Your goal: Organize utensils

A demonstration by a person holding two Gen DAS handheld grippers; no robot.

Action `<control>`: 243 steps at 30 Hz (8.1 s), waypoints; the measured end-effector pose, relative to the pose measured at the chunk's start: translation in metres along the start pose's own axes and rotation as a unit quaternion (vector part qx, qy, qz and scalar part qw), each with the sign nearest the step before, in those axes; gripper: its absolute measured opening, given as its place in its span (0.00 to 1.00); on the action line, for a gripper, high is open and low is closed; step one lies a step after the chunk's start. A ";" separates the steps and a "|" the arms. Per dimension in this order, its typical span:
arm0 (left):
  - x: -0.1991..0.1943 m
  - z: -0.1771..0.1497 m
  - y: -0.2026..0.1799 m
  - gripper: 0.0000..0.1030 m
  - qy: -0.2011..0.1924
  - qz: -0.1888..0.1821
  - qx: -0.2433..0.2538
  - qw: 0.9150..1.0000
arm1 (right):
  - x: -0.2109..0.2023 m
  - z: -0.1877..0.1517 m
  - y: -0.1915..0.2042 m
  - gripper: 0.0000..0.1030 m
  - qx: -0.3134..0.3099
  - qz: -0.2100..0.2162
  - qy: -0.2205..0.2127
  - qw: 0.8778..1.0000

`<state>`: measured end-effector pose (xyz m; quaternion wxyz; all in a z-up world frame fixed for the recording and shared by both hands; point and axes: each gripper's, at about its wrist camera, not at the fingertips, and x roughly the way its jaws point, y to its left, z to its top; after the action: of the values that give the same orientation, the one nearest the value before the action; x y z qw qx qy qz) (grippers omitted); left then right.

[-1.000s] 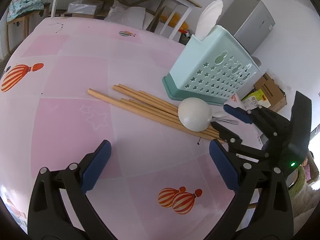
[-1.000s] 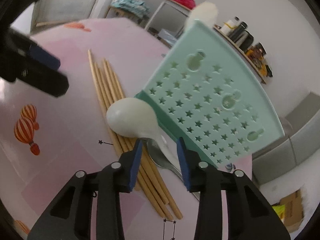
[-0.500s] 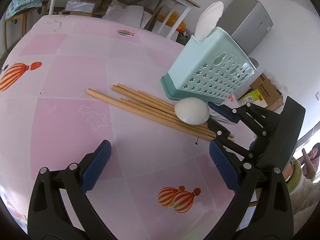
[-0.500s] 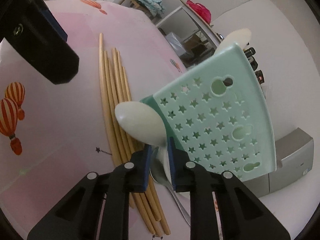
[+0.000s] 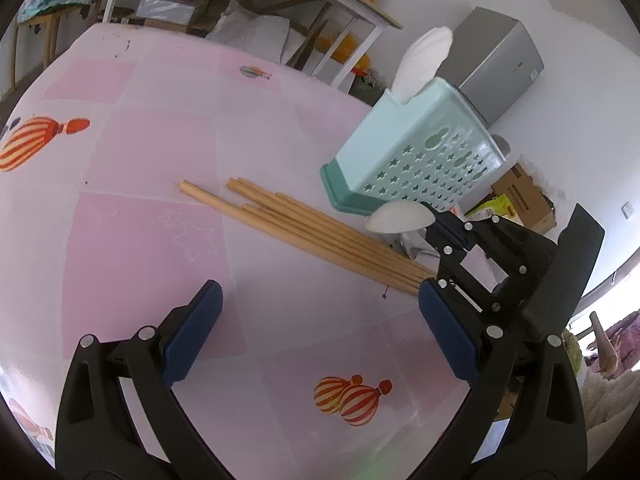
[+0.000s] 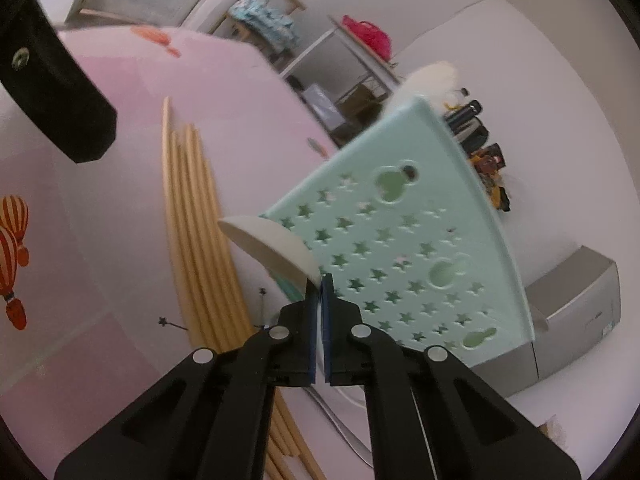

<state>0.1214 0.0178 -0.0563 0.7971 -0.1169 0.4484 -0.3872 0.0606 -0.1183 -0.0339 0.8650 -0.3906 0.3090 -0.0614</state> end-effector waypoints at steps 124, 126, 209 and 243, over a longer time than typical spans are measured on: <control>-0.024 0.116 -0.170 0.48 -0.187 0.142 0.251 0.939 | -0.071 -0.110 -0.169 0.02 0.494 0.023 -0.100 0.864; -0.028 0.114 -0.166 0.52 -0.187 0.145 0.248 0.940 | -0.072 -0.109 -0.171 0.02 0.497 0.028 -0.104 0.861; -0.022 0.064 -0.095 0.77 -0.112 0.174 0.173 0.963 | -0.024 -0.117 -0.197 0.48 0.589 0.202 -0.117 0.773; 0.022 -0.017 -0.031 0.27 0.080 0.054 -0.031 0.995 | 0.021 -0.092 -0.048 0.08 0.498 0.420 0.111 0.751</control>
<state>0.0989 -0.0164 -0.0635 0.7742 -0.0858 0.5285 -0.3374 0.0299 -0.2174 -0.0559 0.8354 0.2739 0.4611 0.1203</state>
